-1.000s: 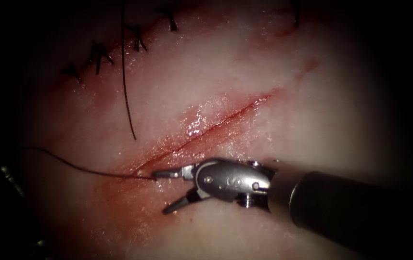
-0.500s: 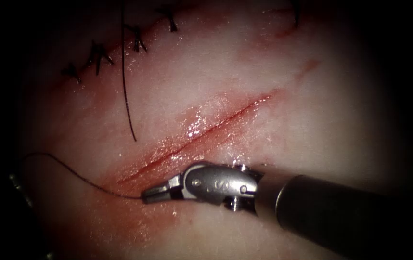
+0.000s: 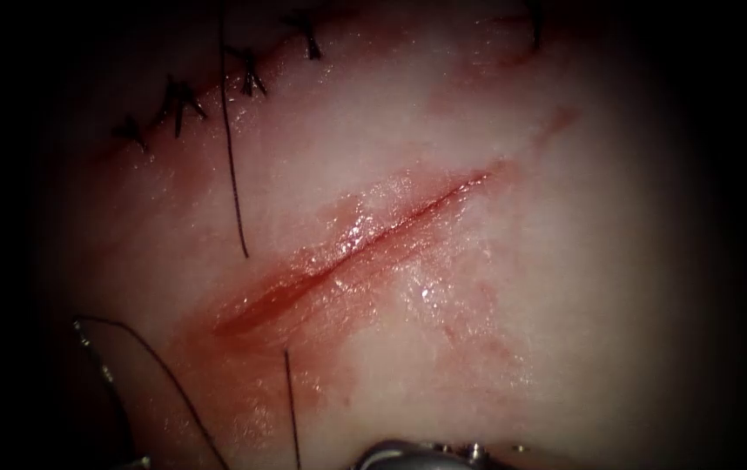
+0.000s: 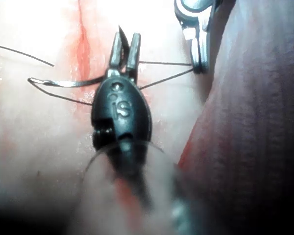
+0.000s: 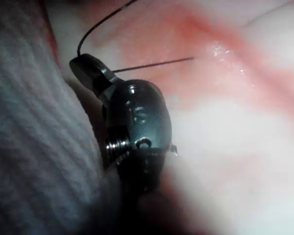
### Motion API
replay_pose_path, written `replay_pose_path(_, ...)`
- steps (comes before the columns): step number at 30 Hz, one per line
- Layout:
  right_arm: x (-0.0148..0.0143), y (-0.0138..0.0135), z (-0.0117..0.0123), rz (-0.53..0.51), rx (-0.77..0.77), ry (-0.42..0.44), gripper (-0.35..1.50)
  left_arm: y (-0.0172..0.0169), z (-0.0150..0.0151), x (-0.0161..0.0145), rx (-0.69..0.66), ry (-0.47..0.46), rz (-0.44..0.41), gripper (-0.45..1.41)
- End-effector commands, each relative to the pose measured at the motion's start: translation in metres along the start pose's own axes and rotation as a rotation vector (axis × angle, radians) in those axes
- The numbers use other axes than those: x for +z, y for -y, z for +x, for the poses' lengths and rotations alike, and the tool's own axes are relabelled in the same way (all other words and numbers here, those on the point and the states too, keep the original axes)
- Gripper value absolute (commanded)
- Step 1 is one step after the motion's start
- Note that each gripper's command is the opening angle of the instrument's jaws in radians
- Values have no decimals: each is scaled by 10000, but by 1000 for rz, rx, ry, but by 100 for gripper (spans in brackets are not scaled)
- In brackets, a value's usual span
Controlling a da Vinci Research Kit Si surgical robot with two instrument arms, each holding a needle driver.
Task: Wound Closure
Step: Repeatedly pull thread through wound with right grasper until short tail remains
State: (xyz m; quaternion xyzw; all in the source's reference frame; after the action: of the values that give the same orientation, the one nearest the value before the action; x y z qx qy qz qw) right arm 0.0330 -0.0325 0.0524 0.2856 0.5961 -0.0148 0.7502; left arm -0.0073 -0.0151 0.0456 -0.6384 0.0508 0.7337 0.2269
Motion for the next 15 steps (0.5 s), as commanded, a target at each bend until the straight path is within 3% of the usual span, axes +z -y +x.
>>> replay_pose_path(1,18,4,5,4,-8,-37,-35,2,-6,5,3,-2,0,-45)
replay_pose_path(2,21,3,11,-7,-3,-67,-35,2,-6,4,3,-3,-2,-45)
replay_pose_path(3,22,0,15,-37,-28,-75,-16,3,-6,3,3,-3,-3,-45)
replay_pose_path(4,23,-5,19,-78,-50,-69,34,6,-6,0,1,4,3,-45)
replay_pose_path(5,21,-13,25,-127,-71,-59,98,8,-5,-2,0,10,8,-45)
replay_pose_path(9,5,-36,36,-189,-131,-60,113,18,-4,-11,0,37,30,-45)
replay_pose_path(11,-18,-60,43,-242,-185,-67,123,31,-6,-20,18,65,52,-45)
replay_pose_path(15,-46,-83,42,-299,-237,-74,125,48,-12,-31,38,94,96,-45)
